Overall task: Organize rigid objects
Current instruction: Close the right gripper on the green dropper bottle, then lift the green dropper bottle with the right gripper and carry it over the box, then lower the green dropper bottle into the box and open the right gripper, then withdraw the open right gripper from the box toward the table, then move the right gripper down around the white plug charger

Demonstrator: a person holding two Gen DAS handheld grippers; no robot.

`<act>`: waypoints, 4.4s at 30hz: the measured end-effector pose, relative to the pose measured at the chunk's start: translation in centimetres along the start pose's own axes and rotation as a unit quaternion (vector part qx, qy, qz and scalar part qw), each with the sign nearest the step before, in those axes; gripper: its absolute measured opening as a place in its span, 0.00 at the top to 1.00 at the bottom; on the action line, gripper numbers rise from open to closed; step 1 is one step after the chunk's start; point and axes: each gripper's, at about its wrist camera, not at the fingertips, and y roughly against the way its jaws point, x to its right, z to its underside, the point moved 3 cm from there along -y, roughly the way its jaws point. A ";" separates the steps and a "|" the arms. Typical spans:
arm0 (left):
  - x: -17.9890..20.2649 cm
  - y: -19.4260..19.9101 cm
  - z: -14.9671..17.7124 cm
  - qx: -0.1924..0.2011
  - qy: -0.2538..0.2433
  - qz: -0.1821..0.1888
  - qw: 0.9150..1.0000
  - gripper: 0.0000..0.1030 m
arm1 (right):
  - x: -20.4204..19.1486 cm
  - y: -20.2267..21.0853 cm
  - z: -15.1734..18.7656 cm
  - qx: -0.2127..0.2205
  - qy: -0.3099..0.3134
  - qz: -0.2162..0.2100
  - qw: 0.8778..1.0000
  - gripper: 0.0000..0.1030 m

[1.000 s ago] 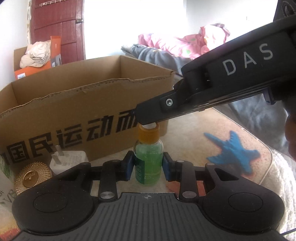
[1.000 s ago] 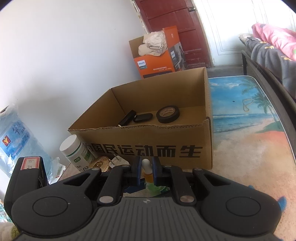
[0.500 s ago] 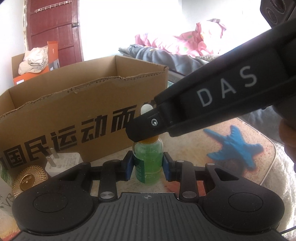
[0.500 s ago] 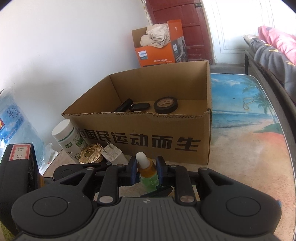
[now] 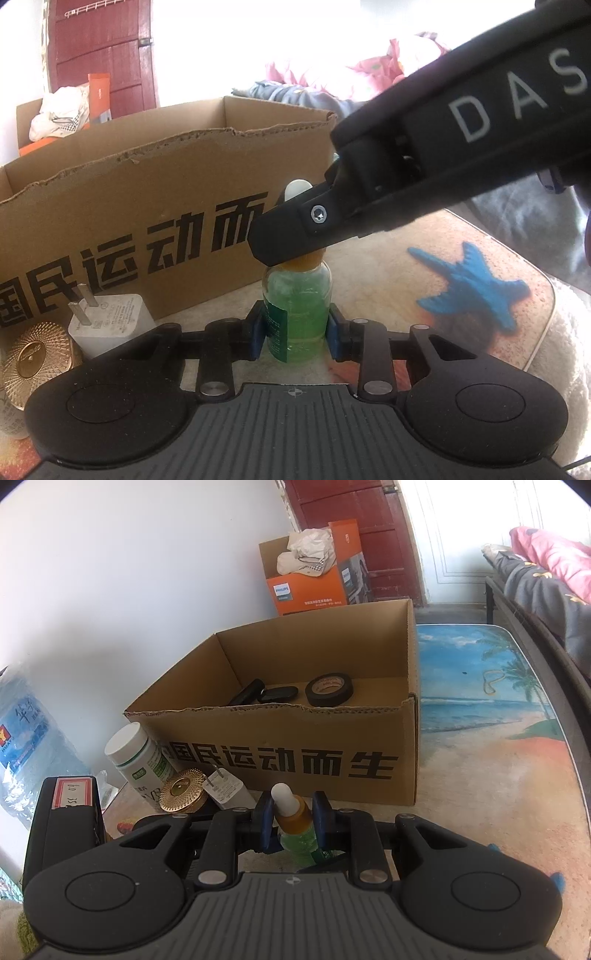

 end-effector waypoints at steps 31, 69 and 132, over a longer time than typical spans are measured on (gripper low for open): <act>-11.2 1.0 -14.2 -0.040 0.038 -0.033 0.998 0.70 | -3.4 -6.6 -17.2 -0.039 0.053 -0.093 0.993 0.77; -13.4 4.3 -14.6 -0.031 0.100 -0.004 0.995 0.06 | 1.7 -2.3 -16.1 0.012 -0.044 -0.110 0.993 0.47; -1.1 3.7 -0.1 -0.046 0.043 0.084 0.994 0.04 | 3.6 -3.6 2.5 -0.052 -0.224 -0.084 0.969 0.69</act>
